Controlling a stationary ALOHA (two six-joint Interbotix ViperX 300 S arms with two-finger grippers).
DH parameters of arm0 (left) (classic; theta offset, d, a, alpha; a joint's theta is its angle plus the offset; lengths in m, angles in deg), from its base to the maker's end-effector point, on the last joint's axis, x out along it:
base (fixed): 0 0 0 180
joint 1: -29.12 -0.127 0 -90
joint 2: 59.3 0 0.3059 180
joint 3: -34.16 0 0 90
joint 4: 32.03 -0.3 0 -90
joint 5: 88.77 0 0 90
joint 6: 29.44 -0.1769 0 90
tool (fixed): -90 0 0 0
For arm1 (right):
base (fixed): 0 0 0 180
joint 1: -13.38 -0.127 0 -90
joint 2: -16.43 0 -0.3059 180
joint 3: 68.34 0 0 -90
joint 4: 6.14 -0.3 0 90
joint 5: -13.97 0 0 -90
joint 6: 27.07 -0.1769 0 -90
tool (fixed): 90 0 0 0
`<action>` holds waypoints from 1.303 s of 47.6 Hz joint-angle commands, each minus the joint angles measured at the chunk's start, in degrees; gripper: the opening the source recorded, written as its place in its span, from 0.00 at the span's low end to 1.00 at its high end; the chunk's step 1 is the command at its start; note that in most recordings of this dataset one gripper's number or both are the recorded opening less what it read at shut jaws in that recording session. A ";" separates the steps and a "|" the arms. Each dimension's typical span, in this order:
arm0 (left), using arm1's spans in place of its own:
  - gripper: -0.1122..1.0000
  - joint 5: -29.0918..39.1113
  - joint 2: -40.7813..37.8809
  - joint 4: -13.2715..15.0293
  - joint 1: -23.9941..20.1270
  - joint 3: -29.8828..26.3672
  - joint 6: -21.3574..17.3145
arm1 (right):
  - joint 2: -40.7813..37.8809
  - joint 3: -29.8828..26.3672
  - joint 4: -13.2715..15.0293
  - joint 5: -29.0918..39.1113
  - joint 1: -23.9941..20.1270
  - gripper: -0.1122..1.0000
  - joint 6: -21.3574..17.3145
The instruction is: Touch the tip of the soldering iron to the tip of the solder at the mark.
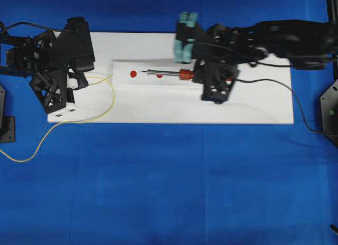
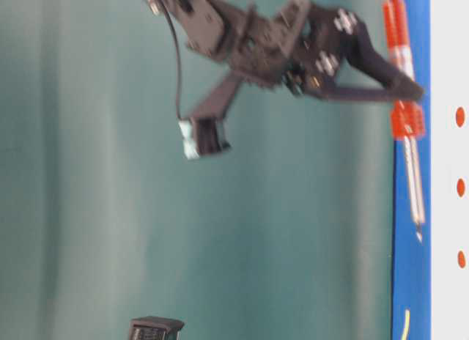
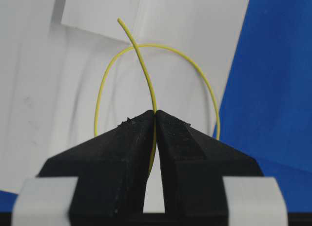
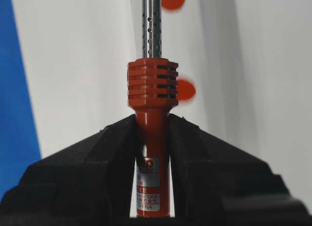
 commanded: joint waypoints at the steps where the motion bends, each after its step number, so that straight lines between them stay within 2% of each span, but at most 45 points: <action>1: 0.13 -0.26 0.26 -0.18 0.00 -1.05 0.09 | 4.92 2.37 0.26 -0.35 0.00 0.16 -0.44; 10: 0.13 -0.35 0.26 -0.09 0.09 -1.05 0.26 | 8.88 7.12 1.93 -0.53 0.09 0.16 -3.52; 21: 0.13 -0.35 -0.88 -0.09 0.09 -2.11 0.79 | 9.14 7.29 4.48 -0.62 0.09 0.16 -5.80; 26: 0.13 -0.35 -2.11 -0.18 0.09 -3.52 0.97 | 9.14 7.38 4.66 -0.62 0.09 0.16 -5.89; 47: 0.13 1.49 -14.94 -0.35 0.00 -17.14 0.09 | 8.70 7.65 4.66 -0.35 0.09 0.16 -5.89; 62: 0.13 1.23 -23.64 -0.26 -0.26 -22.06 0.35 | 8.61 7.82 4.75 -0.26 0.09 0.16 -5.89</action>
